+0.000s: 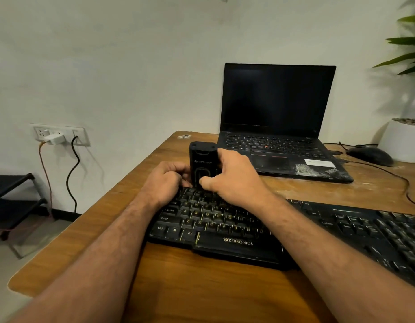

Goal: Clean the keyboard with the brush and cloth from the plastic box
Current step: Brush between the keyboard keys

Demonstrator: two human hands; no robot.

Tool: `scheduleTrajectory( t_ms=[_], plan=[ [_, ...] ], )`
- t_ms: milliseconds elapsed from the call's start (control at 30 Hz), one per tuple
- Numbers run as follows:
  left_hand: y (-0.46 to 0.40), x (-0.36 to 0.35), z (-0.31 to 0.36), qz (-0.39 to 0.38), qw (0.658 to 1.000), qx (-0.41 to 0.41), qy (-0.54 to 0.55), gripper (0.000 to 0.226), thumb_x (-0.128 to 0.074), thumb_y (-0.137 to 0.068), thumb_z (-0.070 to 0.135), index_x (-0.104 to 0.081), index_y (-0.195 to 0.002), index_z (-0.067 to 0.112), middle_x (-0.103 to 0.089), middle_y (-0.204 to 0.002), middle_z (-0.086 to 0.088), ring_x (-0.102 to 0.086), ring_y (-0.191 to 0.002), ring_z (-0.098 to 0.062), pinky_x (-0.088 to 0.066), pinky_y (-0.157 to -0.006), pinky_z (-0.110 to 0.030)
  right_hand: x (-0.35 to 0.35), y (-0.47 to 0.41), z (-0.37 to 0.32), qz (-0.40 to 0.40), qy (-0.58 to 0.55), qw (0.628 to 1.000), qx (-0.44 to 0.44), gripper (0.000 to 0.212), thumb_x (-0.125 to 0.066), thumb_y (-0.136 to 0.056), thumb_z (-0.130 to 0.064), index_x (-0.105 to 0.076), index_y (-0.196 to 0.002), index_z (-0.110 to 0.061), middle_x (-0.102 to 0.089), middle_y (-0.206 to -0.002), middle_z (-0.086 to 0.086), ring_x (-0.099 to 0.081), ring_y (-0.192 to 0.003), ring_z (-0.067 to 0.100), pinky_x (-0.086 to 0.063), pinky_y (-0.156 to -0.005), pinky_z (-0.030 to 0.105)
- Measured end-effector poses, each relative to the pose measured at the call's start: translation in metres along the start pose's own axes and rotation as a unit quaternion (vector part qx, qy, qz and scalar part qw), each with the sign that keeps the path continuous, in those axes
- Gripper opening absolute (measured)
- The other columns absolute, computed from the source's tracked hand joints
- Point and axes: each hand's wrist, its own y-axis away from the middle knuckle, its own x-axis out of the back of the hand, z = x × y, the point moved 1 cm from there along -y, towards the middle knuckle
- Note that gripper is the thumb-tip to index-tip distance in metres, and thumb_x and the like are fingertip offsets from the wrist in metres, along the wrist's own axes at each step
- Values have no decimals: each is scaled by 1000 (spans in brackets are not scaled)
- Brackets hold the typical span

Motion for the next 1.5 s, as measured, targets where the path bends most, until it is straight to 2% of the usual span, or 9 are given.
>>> scheduleTrajectory(
  t_ms=[167, 400, 533, 667, 767, 1067, 1233, 1400, 1500],
  plan=[
    [-2, 0, -3, 22, 1000, 11, -14, 48, -33, -80, -14, -76, -90, 6, -72, -79, -12, -63, -75, -19, -53, -80, -33, 31, 13, 12, 4, 11, 999, -34, 41, -79, -75, -19, -65, -112, -28, -70, -96, -10, -66, -81, 7, -52, -64, 20],
    [2, -2, 2, 18, 999, -13, -31, 41, -41, -81, -11, -74, -71, 11, -72, -70, -12, -64, -62, -18, -51, -62, -27, 5, 28, -10, -9, -52, 998, 37, 37, -78, -78, -18, -65, -111, -29, -69, -87, -13, -60, -64, -6, -45, -55, 8],
    [0, 1, 1, 68, 995, -22, -66, 26, -47, -87, 0, -73, -81, 2, -72, -80, -17, -66, -70, -25, -50, -65, -25, -9, 17, -17, -16, -68, 996, 45, 31, -75, -80, -14, -61, -104, -29, -65, -78, -14, -55, -50, -7, -38, -47, 6],
    [-3, 1, -4, 19, 1000, -7, -22, 35, -41, -70, -4, -74, -77, 6, -72, -80, -21, -65, -72, -26, -53, -70, -33, 5, 15, -5, -33, -37, 999, 14, 38, -78, -75, -20, -65, -110, -28, -72, -90, -11, -66, -76, -1, -50, -61, 9],
    [-6, 0, -8, 8, 1000, 6, -7, 48, -33, -75, -14, -76, -79, 7, -73, -78, -15, -64, -70, -18, -51, -68, -27, 25, 21, 5, -56, -35, 998, -4, 48, -81, -74, -19, -64, -118, -29, -74, -98, -11, -70, -87, 4, -57, -75, 22],
    [-3, -1, -5, 19, 999, 20, -18, 46, -32, -86, -12, -75, -87, 3, -73, -81, -15, -63, -72, -16, -54, -69, -21, 45, 27, 21, -76, -81, 994, -8, 53, -80, -75, -11, -65, -122, -30, -74, -99, -17, -68, -86, -8, -49, -67, 6],
    [-1, -4, -2, 13, 1000, 9, -18, 48, -33, -79, -15, -76, -73, 7, -73, -71, -12, -63, -62, -14, -51, -60, -23, 17, 18, 10, -38, -71, 997, 7, 51, -81, -76, -20, -64, -123, -30, -72, -108, -14, -67, -98, 1, -53, -85, 21],
    [1, -3, 0, 18, 999, -6, -46, 53, -43, -85, -8, -71, -51, 21, -66, -53, 0, -58, -47, -9, -45, -50, -20, -2, 15, -4, -24, -66, 997, 32, 41, -78, -78, -22, -65, -117, -30, -72, -98, -14, -66, -88, 1, -50, -71, 12],
    [1, -3, 0, 15, 1000, 6, -23, 53, -40, -84, -12, -74, -57, 19, -70, -59, -3, -62, -51, -11, -49, -51, -20, 2, 16, -2, -26, -65, 997, 25, 42, -78, -77, -21, -65, -115, -29, -72, -98, -14, -66, -90, 0, -49, -71, 10]
  ],
)
